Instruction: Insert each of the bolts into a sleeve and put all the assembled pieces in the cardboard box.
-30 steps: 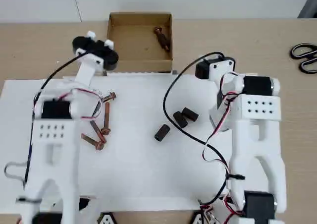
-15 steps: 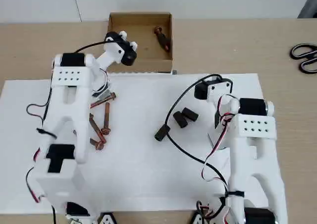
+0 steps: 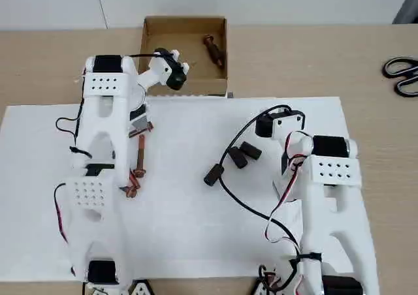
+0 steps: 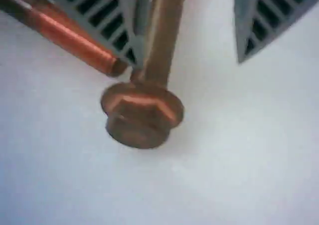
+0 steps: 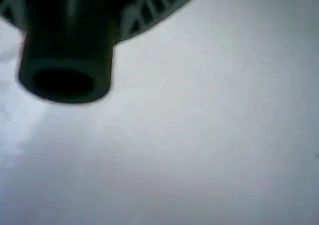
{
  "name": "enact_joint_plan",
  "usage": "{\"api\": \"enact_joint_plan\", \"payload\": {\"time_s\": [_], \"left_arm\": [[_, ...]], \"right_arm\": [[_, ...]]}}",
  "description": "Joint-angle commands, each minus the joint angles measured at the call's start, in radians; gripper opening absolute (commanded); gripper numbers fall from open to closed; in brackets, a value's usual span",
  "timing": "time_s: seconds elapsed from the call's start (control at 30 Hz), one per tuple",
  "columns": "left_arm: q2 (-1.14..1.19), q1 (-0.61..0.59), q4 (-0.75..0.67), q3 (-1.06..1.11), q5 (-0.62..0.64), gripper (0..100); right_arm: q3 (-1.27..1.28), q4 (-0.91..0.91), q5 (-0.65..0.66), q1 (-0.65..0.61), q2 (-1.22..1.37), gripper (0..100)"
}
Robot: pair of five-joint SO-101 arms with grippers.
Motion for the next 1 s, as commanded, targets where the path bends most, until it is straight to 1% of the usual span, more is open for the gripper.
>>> {"api": "enact_joint_plan", "payload": {"time_s": [0.0, 0.5, 0.67, 0.73, 0.83, 0.97], "left_arm": [[0.014, -0.005, 0.031, -0.076, -0.006, 12], [0.014, -0.005, 0.032, -0.015, -0.005, 12], [-0.112, 0.003, 0.032, 0.019, -0.002, 11], [-0.189, 0.014, 0.032, 0.061, -0.002, 11], [-0.292, 0.029, 0.031, 0.177, -0.002, 11], [-0.322, 0.034, -0.008, 0.315, -0.003, 11]], "right_arm": [[-0.006, -0.008, -0.009, 0.012, -0.033, 0.5], [-0.008, -0.012, -0.011, 0.012, -0.033, 0.5], [-0.008, -0.012, -0.011, 0.012, -0.033, 0.5], [-0.008, -0.012, -0.011, 0.012, -0.033, 0.5], [-0.008, -0.012, -0.011, 0.012, -0.033, 0.5], [-0.008, -0.012, -0.011, 0.012, -0.033, 0.5]]}}
